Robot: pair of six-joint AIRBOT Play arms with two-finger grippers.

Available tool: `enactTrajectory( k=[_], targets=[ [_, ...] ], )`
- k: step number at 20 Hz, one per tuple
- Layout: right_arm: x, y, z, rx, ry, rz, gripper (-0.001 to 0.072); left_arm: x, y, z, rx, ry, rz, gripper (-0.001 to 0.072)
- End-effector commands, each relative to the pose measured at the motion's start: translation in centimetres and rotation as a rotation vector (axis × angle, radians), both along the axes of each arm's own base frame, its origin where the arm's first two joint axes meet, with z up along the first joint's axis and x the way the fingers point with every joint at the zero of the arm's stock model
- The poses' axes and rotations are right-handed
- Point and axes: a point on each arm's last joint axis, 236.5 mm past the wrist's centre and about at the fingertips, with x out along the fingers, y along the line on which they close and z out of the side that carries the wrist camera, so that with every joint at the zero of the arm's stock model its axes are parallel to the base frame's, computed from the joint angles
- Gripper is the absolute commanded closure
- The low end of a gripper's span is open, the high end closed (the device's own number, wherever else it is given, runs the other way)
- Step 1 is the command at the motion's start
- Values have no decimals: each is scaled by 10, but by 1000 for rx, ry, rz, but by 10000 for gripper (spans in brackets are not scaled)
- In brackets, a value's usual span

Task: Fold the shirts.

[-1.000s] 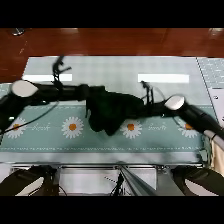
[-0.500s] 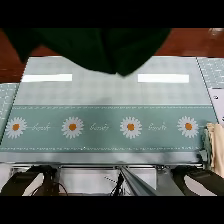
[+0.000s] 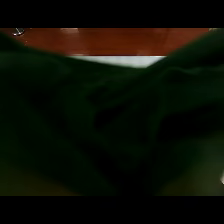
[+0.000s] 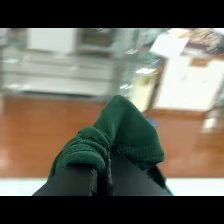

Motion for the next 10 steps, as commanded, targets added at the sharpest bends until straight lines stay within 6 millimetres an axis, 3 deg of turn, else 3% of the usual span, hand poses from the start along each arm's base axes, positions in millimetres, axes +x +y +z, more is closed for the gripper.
enactTrajectory(
  k=[1,3,5,7,10],
  targets=[
    [-29,-13,-27,-5,80,-42,686,-41,27,-49,31,185,148,683],
    [-31,-13,-42,-13,147,-42,686,-53,23,-96,11,372,139,683],
    [-20,-12,-62,-23,215,-42,686,-62,17,-163,6,641,105,683],
    [5,-9,-97,-34,321,-44,686,-58,3,-218,-30,811,24,683],
    [60,-7,-171,-42,483,-71,688,-36,-30,-304,-152,1015,-146,682]
  ],
)
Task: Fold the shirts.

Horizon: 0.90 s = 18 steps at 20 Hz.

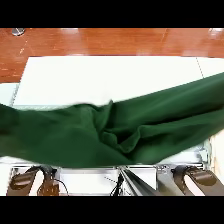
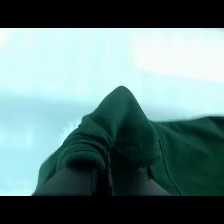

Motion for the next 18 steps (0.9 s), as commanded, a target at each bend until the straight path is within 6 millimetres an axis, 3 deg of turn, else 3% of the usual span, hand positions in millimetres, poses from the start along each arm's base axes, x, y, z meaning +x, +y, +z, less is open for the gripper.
enactTrajectory(
  k=[1,3,5,8,10,14,17,18],
  targets=[
    [57,-3,-84,-16,172,-49,688,14,-40,-103,-205,246,-125,683],
    [100,-15,-139,-54,275,-121,688,51,-45,-151,-305,259,-98,683],
    [140,-23,-192,-101,400,-168,688,87,-37,-191,-364,266,-26,683],
    [206,-16,-252,-24,495,-183,687,136,-27,-226,-400,265,19,683],
    [244,-5,-277,96,545,-182,686,167,-21,-247,-415,254,54,683],
    [304,17,-297,288,572,-159,685,208,-13,-290,-410,261,156,682],
    [326,21,-310,391,614,-163,685,237,-9,-290,-429,224,199,677],
    [331,19,-313,438,632,-169,622,246,-8,-285,-428,214,197,588]
  ],
)
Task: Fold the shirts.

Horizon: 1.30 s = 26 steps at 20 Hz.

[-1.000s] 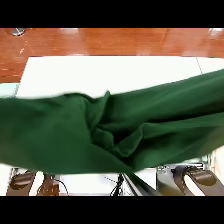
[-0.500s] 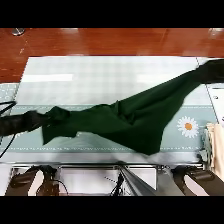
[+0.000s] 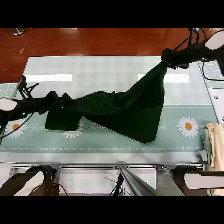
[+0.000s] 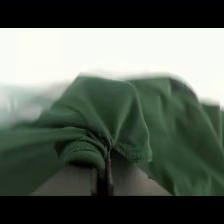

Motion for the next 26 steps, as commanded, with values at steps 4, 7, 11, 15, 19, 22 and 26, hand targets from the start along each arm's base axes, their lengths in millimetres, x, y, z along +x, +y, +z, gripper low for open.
enactTrajectory(
  k=[4,7,11,15,19,22,26],
  targets=[
    [7,-44,-8,180,90,-38,88,45,38,34,168,-88,-109,4],
    [-64,-134,-25,4,268,-6,88,1,133,31,329,134,-65,6],
    [-133,-175,-74,88,346,-228,93,-66,160,-21,173,343,47,7],
    [-178,-126,-117,185,369,-171,93,-97,133,-57,95,409,-57,8],
    [-202,-100,-141,211,436,-126,93,-99,122,-72,69,435,-110,7],
    [-201,-91,-140,245,432,-127,93,-92,105,-83,65,432,-179,8],
    [-192,-83,-133,298,405,-138,93,-80,63,-92,27,409,-298,8]
  ],
)
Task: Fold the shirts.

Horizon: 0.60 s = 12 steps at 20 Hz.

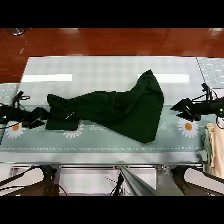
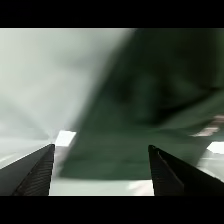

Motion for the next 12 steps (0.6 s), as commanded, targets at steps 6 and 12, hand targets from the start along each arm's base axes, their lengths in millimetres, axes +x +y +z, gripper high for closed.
enactTrajectory(
  k=[6,12],
  targets=[
    [1,8,3,35,-10,-2,93,-16,-50,-9,-75,2,-296,312],
    [-5,6,-1,18,7,13,93,-25,-56,-4,-110,18,-341,683]
  ],
)
